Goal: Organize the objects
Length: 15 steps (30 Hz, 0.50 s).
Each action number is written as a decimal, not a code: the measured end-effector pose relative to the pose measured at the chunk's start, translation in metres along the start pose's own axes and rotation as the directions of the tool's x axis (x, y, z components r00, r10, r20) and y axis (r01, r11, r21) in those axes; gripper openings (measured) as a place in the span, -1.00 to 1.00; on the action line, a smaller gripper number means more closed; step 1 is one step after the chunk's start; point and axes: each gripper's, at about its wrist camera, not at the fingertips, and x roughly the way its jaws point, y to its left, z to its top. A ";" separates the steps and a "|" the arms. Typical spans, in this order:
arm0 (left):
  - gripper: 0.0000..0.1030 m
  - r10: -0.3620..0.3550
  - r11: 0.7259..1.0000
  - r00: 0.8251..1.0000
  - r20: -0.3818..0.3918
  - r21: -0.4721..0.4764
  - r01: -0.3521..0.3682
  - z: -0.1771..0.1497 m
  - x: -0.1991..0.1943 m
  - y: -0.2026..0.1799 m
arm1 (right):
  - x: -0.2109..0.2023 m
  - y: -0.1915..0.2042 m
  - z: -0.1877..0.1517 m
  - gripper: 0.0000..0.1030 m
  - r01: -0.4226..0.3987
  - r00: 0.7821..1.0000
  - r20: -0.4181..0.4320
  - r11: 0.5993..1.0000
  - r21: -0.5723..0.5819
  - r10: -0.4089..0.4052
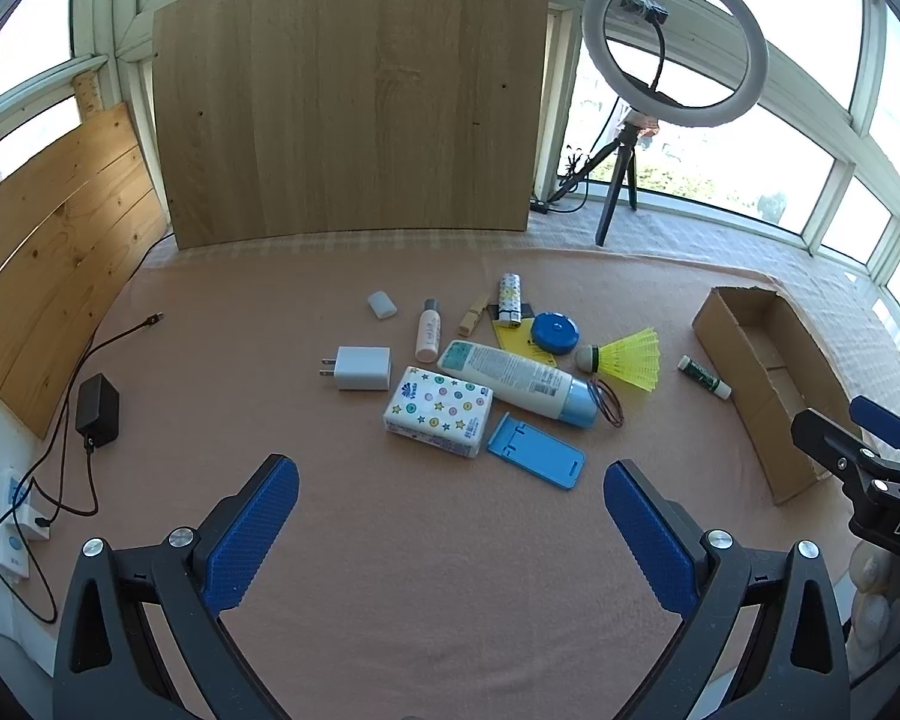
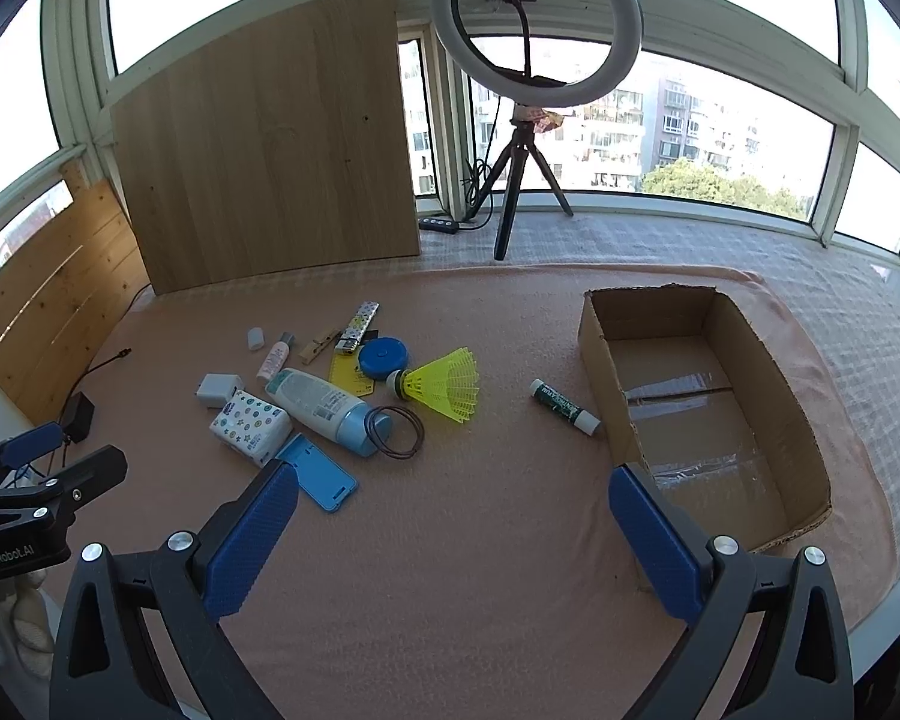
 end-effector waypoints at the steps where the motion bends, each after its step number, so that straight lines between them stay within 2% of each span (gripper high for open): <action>1: 1.00 0.000 1.000 1.000 -0.001 0.000 0.000 0.000 0.000 0.000 | 0.001 0.000 0.000 0.98 0.000 1.000 -0.001 1.000 0.000 0.000; 15: 1.00 0.011 1.000 1.000 -0.028 0.006 -0.010 0.005 0.019 0.008 | 0.018 -0.007 0.003 0.98 -0.006 1.000 -0.030 1.000 0.003 0.006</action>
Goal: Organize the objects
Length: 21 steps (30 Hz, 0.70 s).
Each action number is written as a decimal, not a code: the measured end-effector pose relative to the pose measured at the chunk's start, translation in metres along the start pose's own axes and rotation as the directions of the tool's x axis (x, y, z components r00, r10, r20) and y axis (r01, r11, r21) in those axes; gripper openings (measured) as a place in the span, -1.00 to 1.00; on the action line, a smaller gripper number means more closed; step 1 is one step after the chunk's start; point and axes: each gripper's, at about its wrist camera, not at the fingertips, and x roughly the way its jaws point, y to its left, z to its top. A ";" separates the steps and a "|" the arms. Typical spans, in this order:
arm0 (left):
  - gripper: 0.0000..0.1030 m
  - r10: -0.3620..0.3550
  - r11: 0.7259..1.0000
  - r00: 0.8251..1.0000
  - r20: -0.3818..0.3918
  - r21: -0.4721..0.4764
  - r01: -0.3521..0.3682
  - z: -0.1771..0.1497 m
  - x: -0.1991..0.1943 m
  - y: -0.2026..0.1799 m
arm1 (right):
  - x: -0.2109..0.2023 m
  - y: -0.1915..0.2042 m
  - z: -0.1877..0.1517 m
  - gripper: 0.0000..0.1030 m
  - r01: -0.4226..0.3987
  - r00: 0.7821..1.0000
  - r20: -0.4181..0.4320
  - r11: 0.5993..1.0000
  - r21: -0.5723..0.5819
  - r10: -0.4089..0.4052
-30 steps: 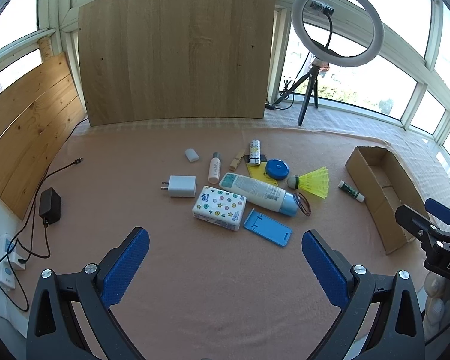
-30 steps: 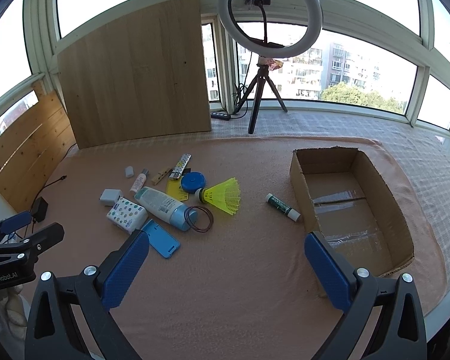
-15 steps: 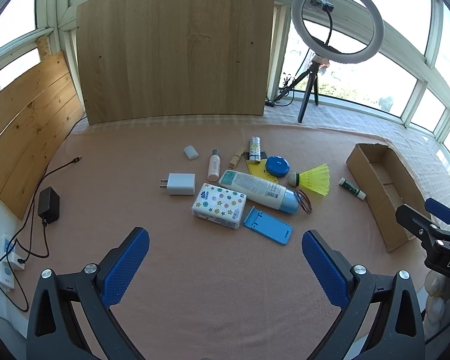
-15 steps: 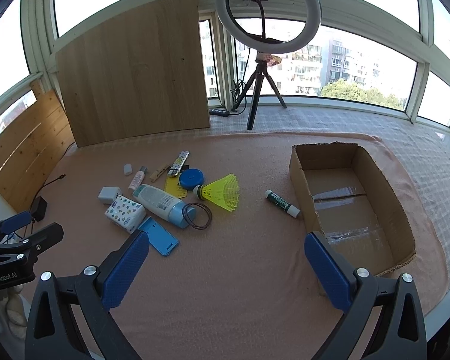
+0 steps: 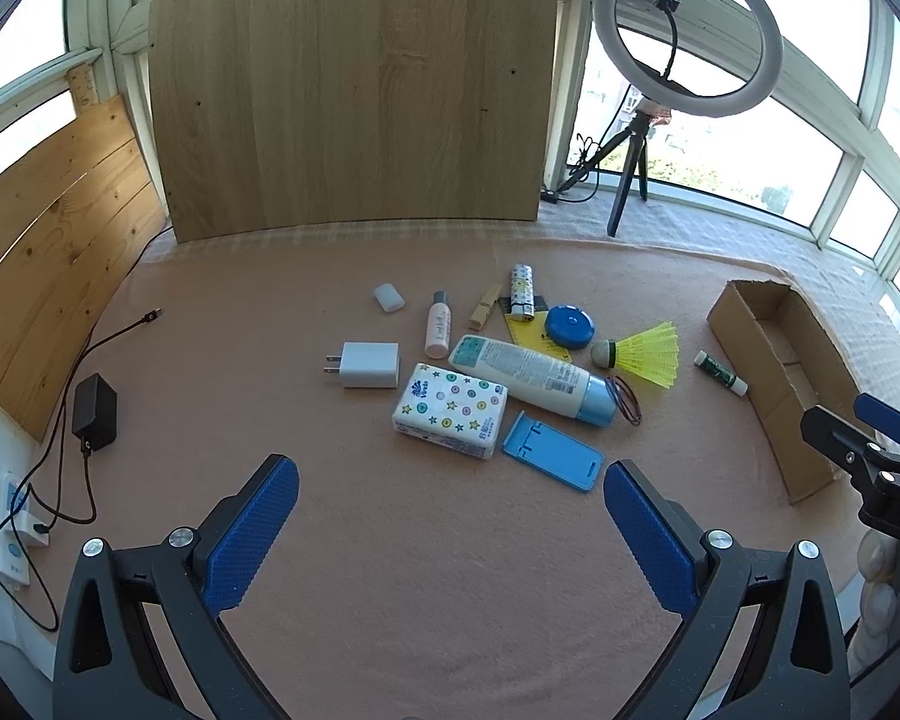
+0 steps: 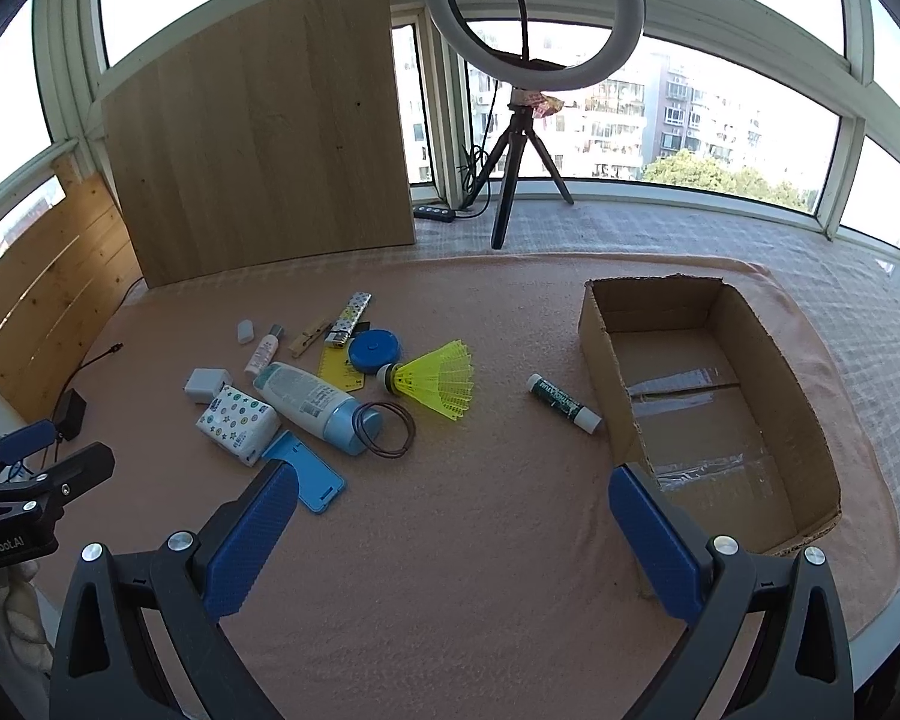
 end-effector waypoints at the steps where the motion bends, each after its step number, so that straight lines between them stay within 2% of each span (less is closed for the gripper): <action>1: 1.00 0.003 1.000 1.000 -0.001 0.000 -0.003 0.001 0.002 0.000 | 0.002 0.000 0.000 0.98 -0.005 1.000 -0.004 1.000 0.001 0.005; 8: 1.00 0.003 1.000 1.000 -0.014 0.010 -0.003 0.008 0.018 0.002 | 0.017 -0.004 0.002 0.98 -0.028 0.999 -0.038 1.000 0.011 0.028; 14: 1.00 0.006 0.999 1.000 -0.019 0.045 -0.005 0.027 0.040 -0.002 | 0.026 -0.007 0.001 0.98 -0.042 0.997 -0.064 0.999 0.025 0.043; 21: 1.00 -0.019 0.996 0.998 -0.061 0.085 0.024 0.059 0.086 -0.015 | 0.029 -0.015 -0.004 0.98 -0.045 0.995 -0.090 0.998 0.039 0.049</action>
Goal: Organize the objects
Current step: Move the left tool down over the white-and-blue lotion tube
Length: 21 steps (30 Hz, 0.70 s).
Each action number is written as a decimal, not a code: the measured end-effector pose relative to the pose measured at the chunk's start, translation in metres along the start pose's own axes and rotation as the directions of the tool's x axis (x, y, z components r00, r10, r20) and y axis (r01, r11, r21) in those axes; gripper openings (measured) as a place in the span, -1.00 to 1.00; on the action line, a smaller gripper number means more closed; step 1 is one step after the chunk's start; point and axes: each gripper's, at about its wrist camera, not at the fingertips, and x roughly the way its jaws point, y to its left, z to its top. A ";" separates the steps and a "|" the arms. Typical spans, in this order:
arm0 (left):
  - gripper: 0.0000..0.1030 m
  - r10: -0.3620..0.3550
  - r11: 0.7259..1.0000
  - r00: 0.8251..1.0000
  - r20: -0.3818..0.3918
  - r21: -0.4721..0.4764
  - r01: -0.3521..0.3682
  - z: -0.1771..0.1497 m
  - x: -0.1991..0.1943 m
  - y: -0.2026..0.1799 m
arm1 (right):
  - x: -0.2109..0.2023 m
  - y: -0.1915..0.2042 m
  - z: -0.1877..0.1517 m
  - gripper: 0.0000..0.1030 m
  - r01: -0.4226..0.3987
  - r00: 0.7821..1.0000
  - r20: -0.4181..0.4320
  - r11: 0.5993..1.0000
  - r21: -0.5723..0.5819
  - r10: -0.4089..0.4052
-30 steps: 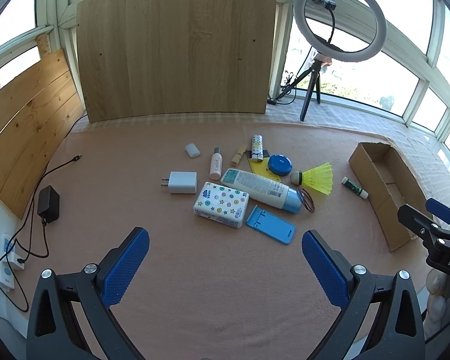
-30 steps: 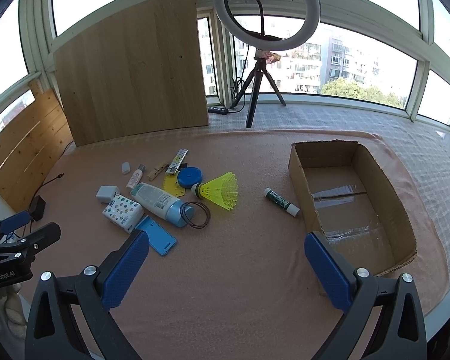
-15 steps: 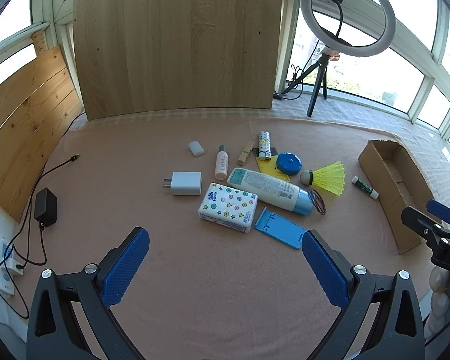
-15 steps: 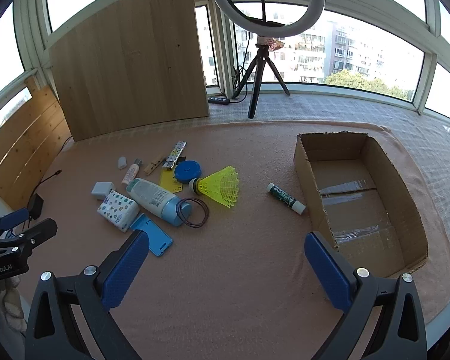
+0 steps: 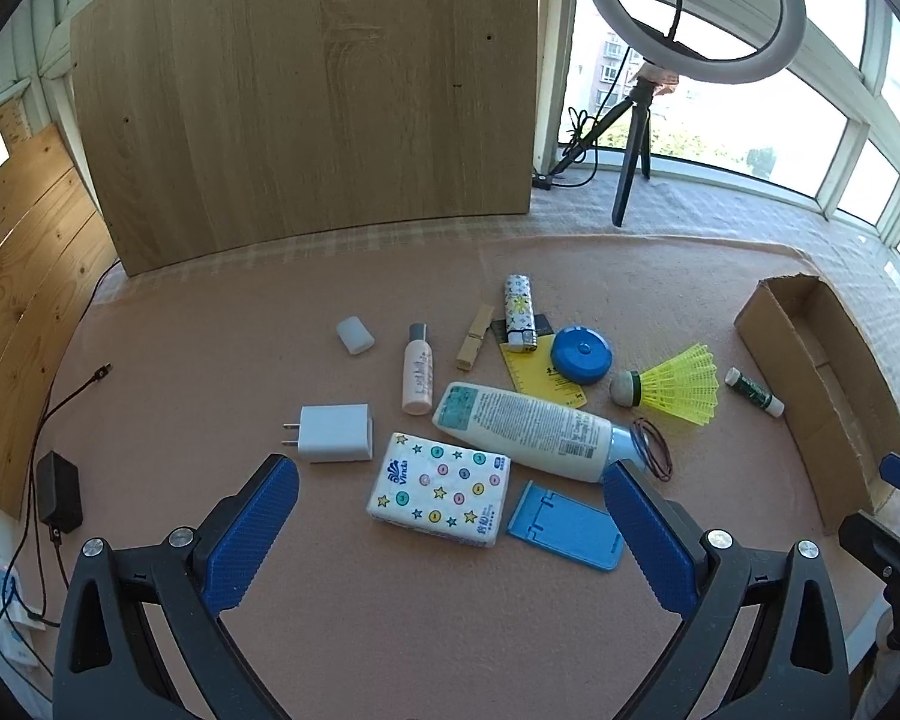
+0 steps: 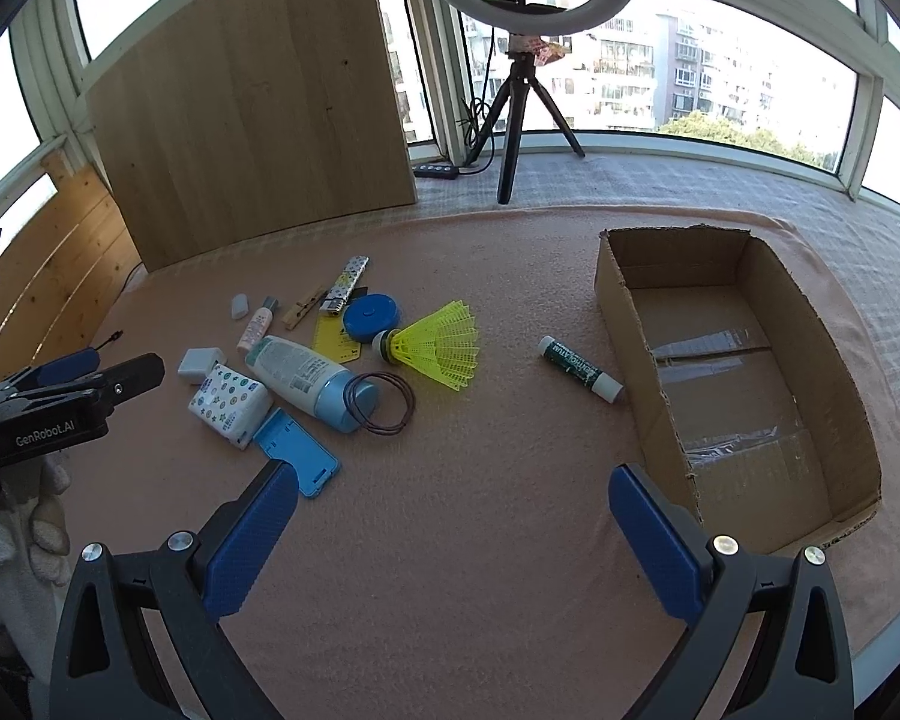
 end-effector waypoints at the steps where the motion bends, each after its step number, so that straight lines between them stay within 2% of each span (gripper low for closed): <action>1: 1.00 -0.006 1.000 1.000 -0.009 -0.001 0.006 0.005 0.008 -0.001 | 0.000 -0.002 -0.001 0.98 0.003 1.000 -0.002 1.000 0.003 -0.003; 7: 0.96 -0.069 0.997 0.994 -0.088 -0.046 0.065 0.032 0.056 0.000 | -0.003 -0.015 -0.004 0.98 0.028 1.000 -0.009 0.999 0.020 -0.028; 15: 0.88 -0.078 0.995 0.977 -0.197 -0.076 0.064 0.052 0.118 -0.002 | -0.006 -0.038 -0.011 0.98 0.064 0.998 -0.021 0.996 0.063 -0.063; 21: 0.79 -0.112 0.990 0.960 -0.257 -0.109 0.086 0.054 0.139 -0.004 | -0.009 -0.049 -0.015 0.98 0.081 0.997 -0.019 0.993 0.084 -0.079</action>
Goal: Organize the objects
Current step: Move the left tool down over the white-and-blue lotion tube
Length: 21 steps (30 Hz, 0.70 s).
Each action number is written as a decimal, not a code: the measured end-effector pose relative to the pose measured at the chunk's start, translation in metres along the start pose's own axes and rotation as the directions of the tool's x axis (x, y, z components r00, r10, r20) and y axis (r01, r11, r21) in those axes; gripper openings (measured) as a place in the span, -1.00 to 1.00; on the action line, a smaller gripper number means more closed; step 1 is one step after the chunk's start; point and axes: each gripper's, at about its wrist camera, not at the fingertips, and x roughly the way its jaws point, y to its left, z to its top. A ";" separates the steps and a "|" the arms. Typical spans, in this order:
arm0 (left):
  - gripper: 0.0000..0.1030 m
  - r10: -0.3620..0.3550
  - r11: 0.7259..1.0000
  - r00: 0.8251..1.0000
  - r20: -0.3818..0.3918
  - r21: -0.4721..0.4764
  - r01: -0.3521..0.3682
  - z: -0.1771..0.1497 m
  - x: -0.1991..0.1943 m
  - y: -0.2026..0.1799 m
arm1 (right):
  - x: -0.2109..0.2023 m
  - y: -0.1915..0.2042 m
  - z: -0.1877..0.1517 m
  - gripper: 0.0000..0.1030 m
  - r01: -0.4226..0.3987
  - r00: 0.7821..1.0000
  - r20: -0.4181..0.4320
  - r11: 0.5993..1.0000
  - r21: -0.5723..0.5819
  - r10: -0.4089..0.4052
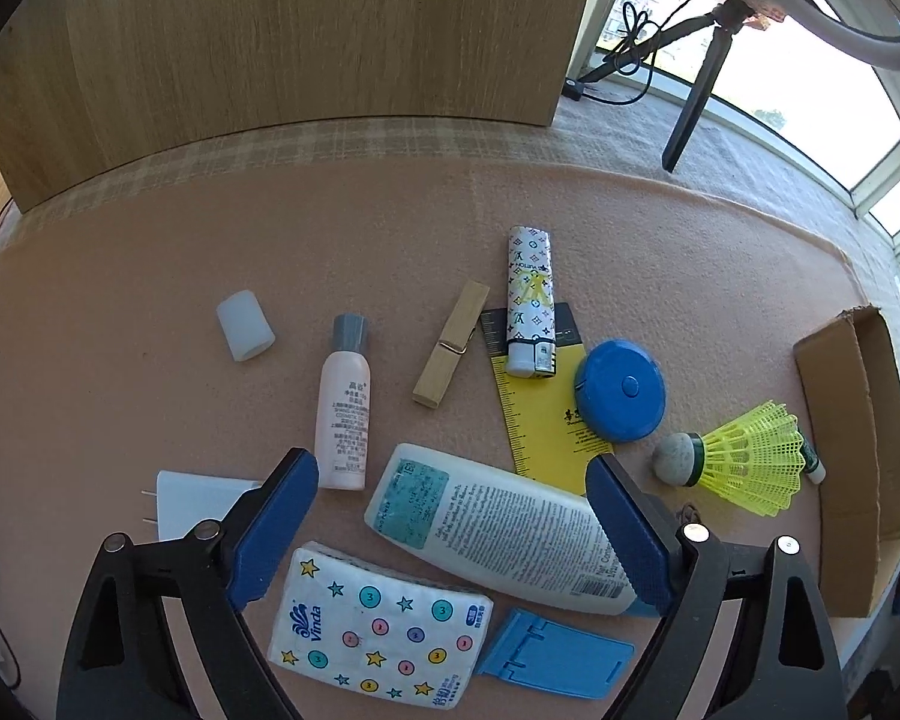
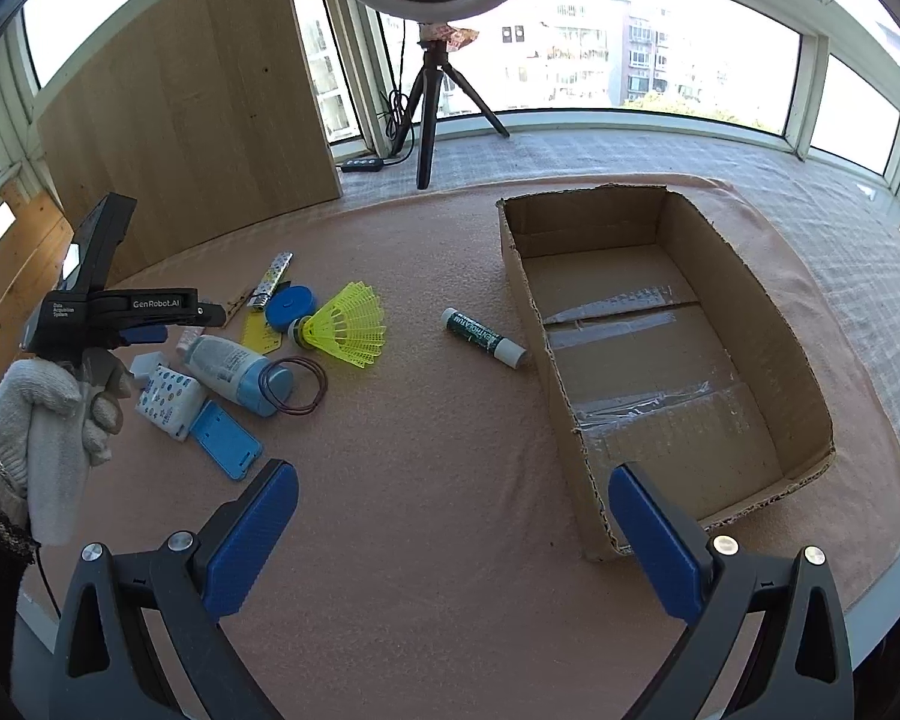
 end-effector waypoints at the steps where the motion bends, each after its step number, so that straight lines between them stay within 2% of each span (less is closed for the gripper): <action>1: 0.77 0.001 1.000 1.000 -0.007 0.004 -0.001 0.000 0.002 -0.001 | 0.000 -0.002 -0.001 0.98 0.001 1.000 -0.002 1.000 0.006 -0.001; 5: 0.71 0.021 0.999 1.000 -0.010 0.042 -0.020 -0.003 0.007 -0.016 | 0.000 -0.006 -0.002 0.98 0.005 1.000 -0.006 1.000 0.019 -0.005; 7: 0.57 0.008 0.998 1.000 -0.020 0.065 -0.007 -0.005 0.009 -0.026 | -0.001 -0.006 -0.001 0.98 0.007 1.000 -0.004 1.000 0.018 -0.007; 8: 0.56 0.019 0.996 1.000 -0.018 0.087 -0.018 -0.007 0.010 -0.032 | -0.001 -0.006 -0.001 0.98 0.007 1.000 -0.003 1.000 0.017 -0.007; 10: 0.56 0.043 0.988 0.999 -0.008 0.148 -0.042 -0.014 0.011 -0.049 | -0.002 -0.006 -0.001 0.98 0.005 1.000 -0.001 1.000 0.015 -0.005; 17: 0.55 0.031 0.962 0.999 -0.005 0.272 -0.029 -0.039 0.012 -0.092 | -0.004 -0.007 -0.005 0.98 0.003 1.000 -0.002 1.000 0.018 -0.003; 21: 0.55 0.026 0.933 1.000 0.009 0.360 -0.027 -0.063 0.010 -0.118 | -0.004 -0.010 -0.007 0.98 0.005 1.000 -0.003 1.000 0.031 -0.005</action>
